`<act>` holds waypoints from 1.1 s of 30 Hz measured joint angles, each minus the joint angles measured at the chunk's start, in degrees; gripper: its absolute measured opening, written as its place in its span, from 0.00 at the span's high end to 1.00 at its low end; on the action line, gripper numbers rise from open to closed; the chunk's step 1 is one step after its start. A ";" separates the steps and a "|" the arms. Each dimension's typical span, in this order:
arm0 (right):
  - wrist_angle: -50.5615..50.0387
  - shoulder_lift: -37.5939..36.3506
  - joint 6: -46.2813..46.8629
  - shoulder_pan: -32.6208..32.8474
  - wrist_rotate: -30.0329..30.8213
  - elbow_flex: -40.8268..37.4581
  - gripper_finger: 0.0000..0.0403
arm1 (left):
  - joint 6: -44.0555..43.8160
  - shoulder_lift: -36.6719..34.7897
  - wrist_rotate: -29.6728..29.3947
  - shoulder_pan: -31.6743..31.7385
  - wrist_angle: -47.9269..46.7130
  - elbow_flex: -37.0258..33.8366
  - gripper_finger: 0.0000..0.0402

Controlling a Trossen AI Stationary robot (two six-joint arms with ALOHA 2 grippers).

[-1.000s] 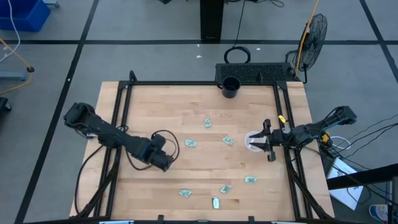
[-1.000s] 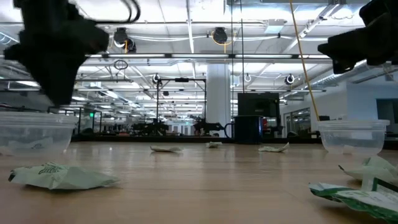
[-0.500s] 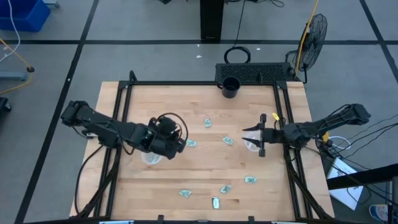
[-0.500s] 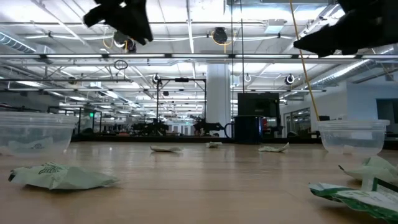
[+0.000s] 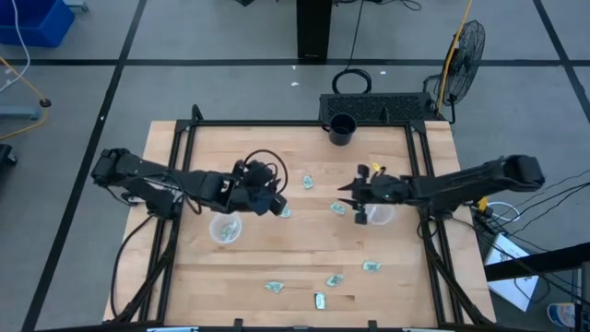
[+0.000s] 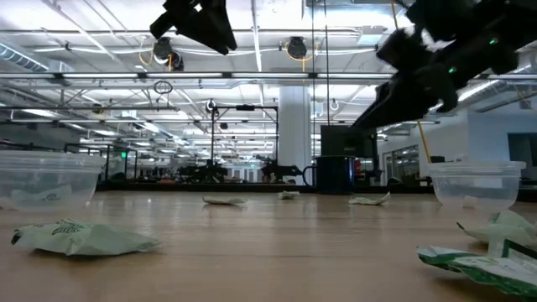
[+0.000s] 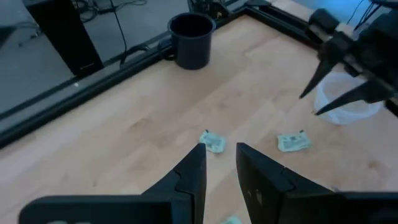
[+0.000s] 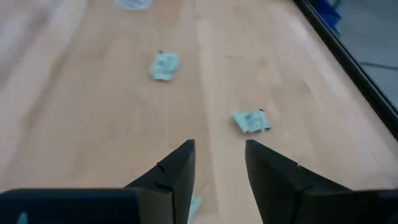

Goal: Pick and place items into bin
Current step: Put the stevia packet into the right transparent bin

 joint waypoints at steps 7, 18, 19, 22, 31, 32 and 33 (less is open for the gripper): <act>6.48 11.87 6.24 -2.91 -0.43 0.11 0.67 | 2.68 0.02 0.04 1.35 0.89 0.00 0.77; 3.14 17.14 10.43 -2.03 -3.97 0.13 0.53 | 4.17 0.04 0.52 1.35 0.76 0.00 0.77; 3.07 17.29 10.75 -2.01 -4.91 0.13 0.52 | 4.17 0.04 0.52 1.35 0.74 0.00 0.77; 3.05 18.53 11.26 -2.00 -5.23 0.13 0.52 | 4.16 0.04 0.52 1.35 0.74 0.00 0.77; 3.80 22.72 11.88 -2.96 -4.49 0.29 0.60 | 4.14 0.04 1.25 1.35 0.73 -0.01 0.77; 3.75 22.75 11.87 -3.10 -4.49 0.29 0.61 | 4.14 0.04 1.40 1.35 0.74 -0.01 0.77; 3.68 22.75 11.85 -3.19 -4.49 0.29 0.63 | 4.14 0.04 1.46 1.35 0.74 -0.02 0.77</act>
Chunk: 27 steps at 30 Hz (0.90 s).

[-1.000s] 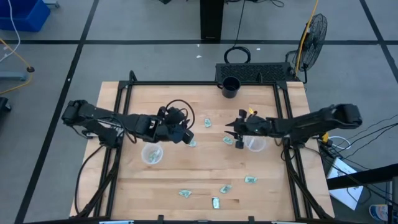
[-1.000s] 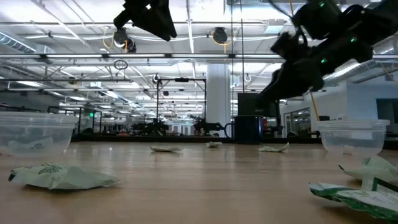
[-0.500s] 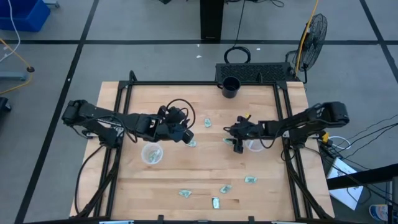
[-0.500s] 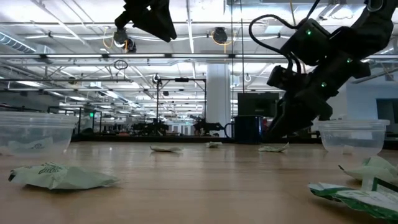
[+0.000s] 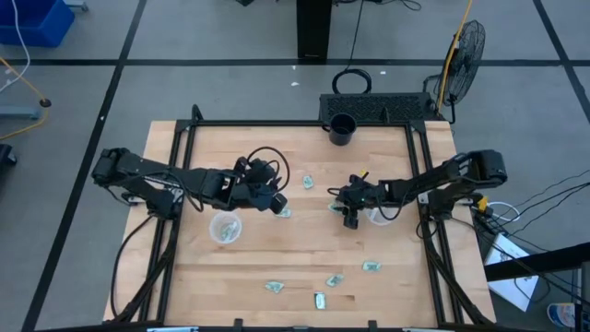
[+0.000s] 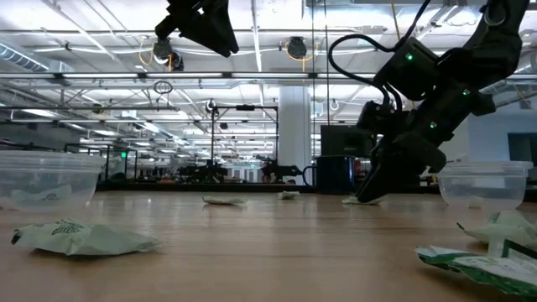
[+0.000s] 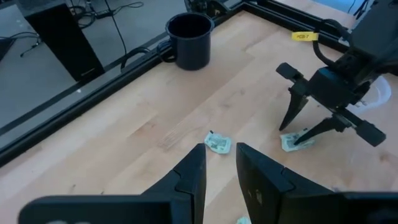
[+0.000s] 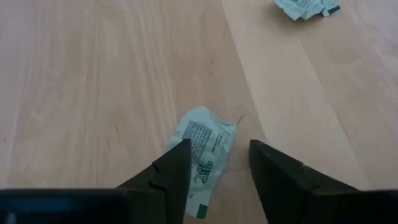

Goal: Pick and place items into bin
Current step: Put the stevia packet into the right transparent bin

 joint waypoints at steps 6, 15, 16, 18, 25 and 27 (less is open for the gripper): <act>1.05 0.07 -0.90 -0.06 0.03 -0.06 0.82 | -0.02 0.00 0.02 0.00 -0.02 0.00 0.77; -2.15 -7.77 -2.89 1.11 0.28 1.23 0.98 | -0.15 0.00 0.03 0.00 0.00 0.00 0.77; -4.07 -10.08 -2.88 1.63 0.29 1.70 0.98 | -0.15 0.00 0.03 0.00 0.00 0.00 0.77; -10.30 -15.61 -2.84 3.08 0.35 2.49 0.99 | -0.22 0.00 0.07 0.00 0.06 0.00 0.77; -37.13 -35.87 5.89 9.47 5.53 4.20 1.00 | -0.91 0.02 0.17 0.00 0.39 0.00 0.77; -47.40 -40.46 11.57 11.08 8.76 4.17 1.00 | -1.07 0.02 0.17 0.00 0.45 0.00 0.77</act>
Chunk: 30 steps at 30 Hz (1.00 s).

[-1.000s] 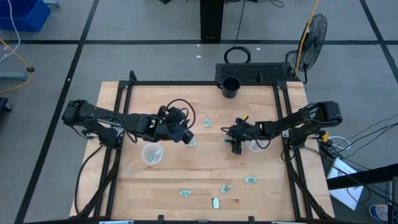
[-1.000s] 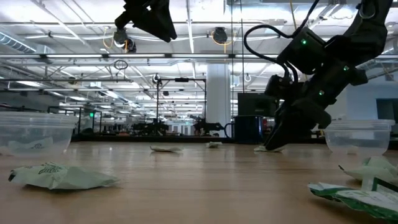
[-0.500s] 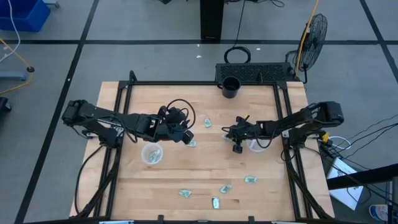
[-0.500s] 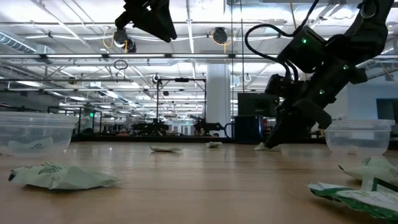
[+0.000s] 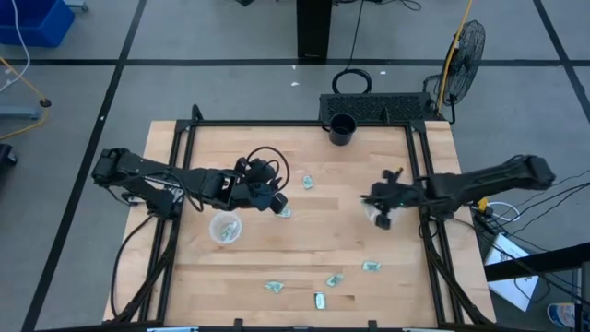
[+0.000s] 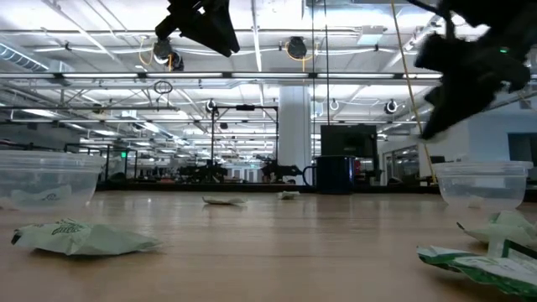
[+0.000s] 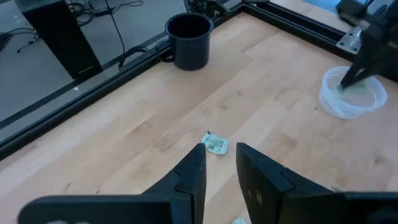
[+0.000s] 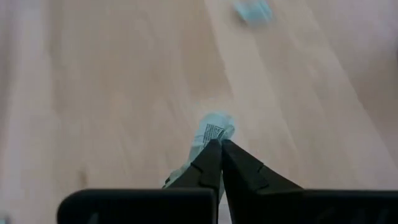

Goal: Pick and place items into bin
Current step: Put the stevia packet into the right transparent bin

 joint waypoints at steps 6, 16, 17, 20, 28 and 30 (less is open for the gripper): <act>-15.33 -6.65 13.26 3.00 1.12 -1.37 1.00 | 0.04 0.00 0.00 0.00 0.64 0.00 0.77; -7.91 -4.40 17.94 3.29 -0.01 -7.11 1.00 | -1.22 0.00 -0.02 0.00 0.74 0.00 0.77; -7.53 -4.05 18.58 3.29 0.01 -7.76 1.00 | -1.22 0.00 -0.02 0.00 0.74 0.00 0.77; -5.14 -3.27 19.14 3.29 0.07 -9.57 0.99 | -1.22 0.00 -0.02 0.00 0.76 0.00 0.77; -2.02 -2.95 21.10 3.29 0.09 -10.93 0.90 | -1.22 0.00 -0.03 0.00 0.77 0.00 0.77; -1.48 -2.96 20.46 3.29 0.14 -10.93 0.86 | -1.22 0.00 -0.04 0.00 0.77 0.00 0.77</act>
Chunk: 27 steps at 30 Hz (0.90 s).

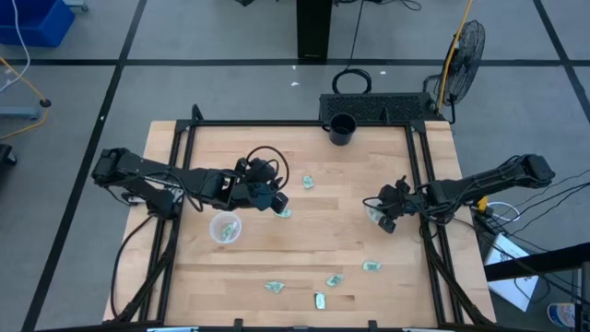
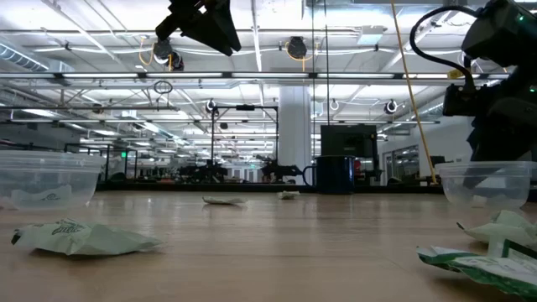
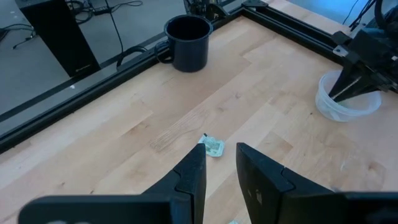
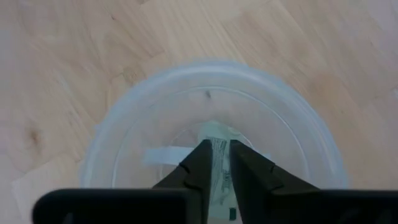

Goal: Pick and place items into bin
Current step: Put the stevia packet into the right transparent bin, then put the stevia packet into the left transparent bin

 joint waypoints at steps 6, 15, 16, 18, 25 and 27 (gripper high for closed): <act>2.93 -0.03 -0.44 0.00 -0.34 0.00 0.78 | 0.01 0.00 1.23 0.00 0.01 0.00 0.77; 20.66 -2.82 -9.64 0.00 -9.01 0.33 0.77 | 5.15 9.55 6.06 0.17 7.80 -0.09 0.77; 22.14 -3.31 -10.06 0.00 -9.03 0.35 0.77 | 6.98 11.15 6.30 0.17 10.25 -0.09 0.77; 24.63 -4.19 -10.63 0.00 -9.05 0.35 0.77 | 10.84 14.00 7.06 0.28 14.86 -0.09 0.77; 30.19 -7.07 -10.80 -0.02 -13.20 0.44 0.78 | 18.51 21.92 9.71 4.28 27.27 -0.03 0.77; 32.32 -7.31 -10.80 -0.01 -16.85 0.45 0.78 | 17.40 23.36 12.00 6.29 26.72 -0.03 0.77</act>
